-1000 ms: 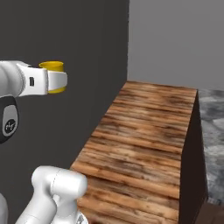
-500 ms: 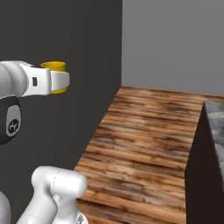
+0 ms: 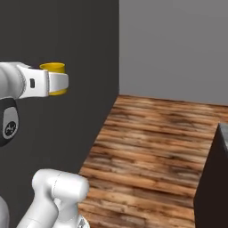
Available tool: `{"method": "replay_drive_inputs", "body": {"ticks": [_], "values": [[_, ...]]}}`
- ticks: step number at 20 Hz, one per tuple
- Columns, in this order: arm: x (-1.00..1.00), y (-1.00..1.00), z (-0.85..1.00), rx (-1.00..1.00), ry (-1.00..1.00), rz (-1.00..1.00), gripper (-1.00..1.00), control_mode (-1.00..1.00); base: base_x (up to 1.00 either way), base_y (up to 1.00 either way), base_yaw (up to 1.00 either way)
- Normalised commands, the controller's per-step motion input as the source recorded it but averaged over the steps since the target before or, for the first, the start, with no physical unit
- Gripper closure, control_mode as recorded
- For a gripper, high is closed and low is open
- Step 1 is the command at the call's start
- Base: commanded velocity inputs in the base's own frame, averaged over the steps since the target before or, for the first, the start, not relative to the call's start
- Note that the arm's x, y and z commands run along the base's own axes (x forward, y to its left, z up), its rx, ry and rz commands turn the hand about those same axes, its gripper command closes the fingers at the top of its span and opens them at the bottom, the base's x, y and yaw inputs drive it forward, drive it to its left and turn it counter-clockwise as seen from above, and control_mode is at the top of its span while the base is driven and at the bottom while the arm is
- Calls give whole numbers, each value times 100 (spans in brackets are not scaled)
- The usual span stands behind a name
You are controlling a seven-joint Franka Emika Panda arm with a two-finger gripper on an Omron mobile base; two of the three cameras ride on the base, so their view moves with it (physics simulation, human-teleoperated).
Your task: There is a tray on the dining counter. Grab the cup, mug, and pitcher and place them on the tray. The pitcher may be placed next to the tray if it cannot fit the tray.
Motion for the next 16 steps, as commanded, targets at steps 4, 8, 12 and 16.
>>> {"method": "replay_drive_inputs", "body": {"ticks": [4,8,12,16], "values": [[0,0,0,0,0,0,100,100,100,0,-11],[0,0,0,0,0,0,100,100,100,3,-12],[0,0,0,0,0,0,100,100,100,15,-20],[0,0,0,0,0,0,100,100,100,28,-36]]}}
